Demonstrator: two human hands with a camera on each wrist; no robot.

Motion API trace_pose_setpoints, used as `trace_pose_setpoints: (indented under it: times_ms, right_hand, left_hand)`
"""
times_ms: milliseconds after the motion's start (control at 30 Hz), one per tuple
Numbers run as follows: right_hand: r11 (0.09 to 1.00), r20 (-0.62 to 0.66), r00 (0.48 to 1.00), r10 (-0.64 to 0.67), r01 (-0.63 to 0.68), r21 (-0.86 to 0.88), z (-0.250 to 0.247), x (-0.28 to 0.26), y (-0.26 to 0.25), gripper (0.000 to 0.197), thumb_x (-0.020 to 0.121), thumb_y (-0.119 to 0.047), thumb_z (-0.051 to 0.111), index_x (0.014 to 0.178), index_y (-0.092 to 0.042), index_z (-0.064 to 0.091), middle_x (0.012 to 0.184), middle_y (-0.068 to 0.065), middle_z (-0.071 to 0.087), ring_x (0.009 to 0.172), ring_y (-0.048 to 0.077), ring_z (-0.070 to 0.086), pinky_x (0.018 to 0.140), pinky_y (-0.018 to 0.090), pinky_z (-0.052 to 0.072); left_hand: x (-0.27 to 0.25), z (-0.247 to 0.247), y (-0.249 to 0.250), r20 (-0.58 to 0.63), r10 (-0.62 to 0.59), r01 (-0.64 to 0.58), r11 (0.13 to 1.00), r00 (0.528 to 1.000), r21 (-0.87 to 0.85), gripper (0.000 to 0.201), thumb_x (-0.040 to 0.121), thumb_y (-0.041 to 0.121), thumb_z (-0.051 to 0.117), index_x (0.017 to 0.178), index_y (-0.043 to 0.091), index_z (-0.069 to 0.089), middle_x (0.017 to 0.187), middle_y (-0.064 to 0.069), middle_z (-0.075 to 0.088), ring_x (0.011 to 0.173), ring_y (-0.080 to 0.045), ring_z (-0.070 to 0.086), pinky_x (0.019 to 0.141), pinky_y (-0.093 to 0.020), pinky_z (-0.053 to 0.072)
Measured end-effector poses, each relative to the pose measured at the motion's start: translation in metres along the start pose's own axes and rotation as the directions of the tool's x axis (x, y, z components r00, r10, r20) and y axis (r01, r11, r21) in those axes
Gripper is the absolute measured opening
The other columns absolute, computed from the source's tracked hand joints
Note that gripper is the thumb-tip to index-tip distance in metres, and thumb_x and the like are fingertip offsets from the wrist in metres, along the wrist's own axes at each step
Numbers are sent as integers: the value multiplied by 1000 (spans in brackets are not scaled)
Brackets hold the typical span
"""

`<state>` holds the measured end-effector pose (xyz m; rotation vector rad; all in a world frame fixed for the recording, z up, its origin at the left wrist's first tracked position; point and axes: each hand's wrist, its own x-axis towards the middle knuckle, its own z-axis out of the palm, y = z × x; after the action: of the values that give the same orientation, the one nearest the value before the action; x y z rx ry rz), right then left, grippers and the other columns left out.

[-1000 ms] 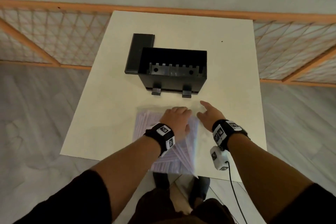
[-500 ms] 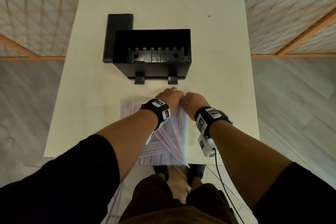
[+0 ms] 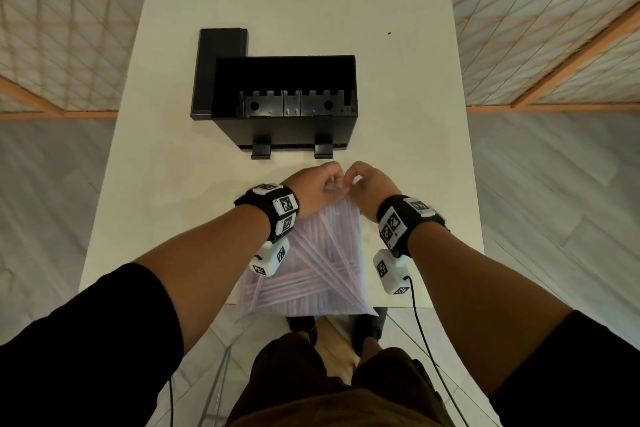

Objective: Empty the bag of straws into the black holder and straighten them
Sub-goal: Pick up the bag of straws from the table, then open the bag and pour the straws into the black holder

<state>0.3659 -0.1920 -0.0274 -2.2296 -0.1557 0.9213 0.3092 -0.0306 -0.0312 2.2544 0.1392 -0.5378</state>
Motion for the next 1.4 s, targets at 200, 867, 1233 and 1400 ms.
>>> trace_pose_setpoints:
  times_ms: [200,867,1233,1400]
  right_hand:
    - [998,-69,997,-27,23,-62,1,-12,-1,18,92,-13,47,86,-22,61,64,0,58,55,16,52,50,23,43]
    - [999,-419,907,37,-39,2,-34,-11,15,29,94,-10,41,66,-15,35,60,1,37,53,17,29,51,27,27]
    - [918,-365,928,81,73,389,-51,-27,16,22,90,-13,48,77,-27,59,77,0,60,70,20,53,66,34,45]
    - [928,-316,949,-1,118,352,-66,-43,2,11,82,-22,57,72,-22,62,66,-3,57,66,19,49,66,37,44]
  left_hand:
    - [-6,4,-2,19,28,-27,999,999,-39,14,95,38,68,93,25,65,93,10,65,87,-6,61,81,-30,50]
    - [-80,-48,-67,-2,-216,212,962,976,-172,57,75,68,75,58,18,56,58,7,53,56,-17,47,63,-33,43]
    - [-95,-41,-34,35,-462,443,821,886,-360,46,96,40,67,81,-3,73,73,-12,76,82,-33,77,71,-31,63]
    - [-107,-59,-8,-173,-466,298,766,868,-569,23,88,25,79,83,2,78,79,-12,78,75,-21,77,75,-31,64]
